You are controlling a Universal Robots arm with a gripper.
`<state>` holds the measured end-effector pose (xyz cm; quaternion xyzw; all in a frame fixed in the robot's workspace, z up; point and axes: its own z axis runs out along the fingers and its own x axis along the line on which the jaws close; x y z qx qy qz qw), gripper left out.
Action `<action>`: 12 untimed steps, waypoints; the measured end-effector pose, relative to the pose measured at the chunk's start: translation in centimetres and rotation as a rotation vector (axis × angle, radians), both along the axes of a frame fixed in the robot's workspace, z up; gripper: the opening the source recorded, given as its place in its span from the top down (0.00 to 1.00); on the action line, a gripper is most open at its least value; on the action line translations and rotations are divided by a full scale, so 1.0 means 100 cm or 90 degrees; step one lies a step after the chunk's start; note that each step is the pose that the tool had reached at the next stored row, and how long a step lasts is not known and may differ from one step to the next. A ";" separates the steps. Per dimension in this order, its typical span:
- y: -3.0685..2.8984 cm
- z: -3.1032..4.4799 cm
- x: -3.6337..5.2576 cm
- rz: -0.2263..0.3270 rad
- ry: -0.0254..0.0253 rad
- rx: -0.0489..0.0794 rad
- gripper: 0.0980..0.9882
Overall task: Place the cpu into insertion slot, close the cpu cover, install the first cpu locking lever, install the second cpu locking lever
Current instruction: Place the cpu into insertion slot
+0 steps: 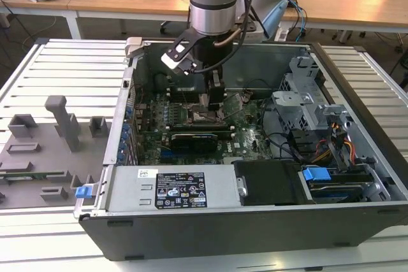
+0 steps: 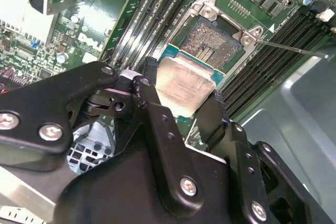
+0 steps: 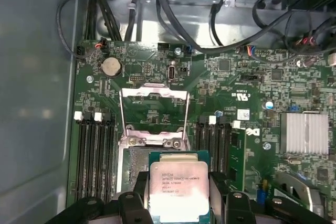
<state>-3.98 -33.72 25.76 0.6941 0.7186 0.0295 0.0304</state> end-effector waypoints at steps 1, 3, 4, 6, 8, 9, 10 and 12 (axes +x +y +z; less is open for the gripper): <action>0.0018 -0.0032 -0.0008 -0.001 -0.0002 0.000 0.50; 0.0030 -0.0058 -0.0016 -0.001 -0.0006 0.000 0.50; 0.0040 -0.0083 -0.0023 -0.002 -0.0010 0.000 0.50; 0.0049 -0.0111 -0.0031 -0.002 -0.0014 0.000 0.50; 0.0056 -0.0147 -0.0040 -0.002 -0.0018 0.000 0.50; 0.0060 -0.0179 -0.0047 -0.002 -0.0020 0.000 0.50; 0.0061 -0.0202 -0.0050 -0.002 -0.0020 0.000 0.50; 0.0069 -0.0235 -0.0054 -0.002 -0.0021 0.000 0.50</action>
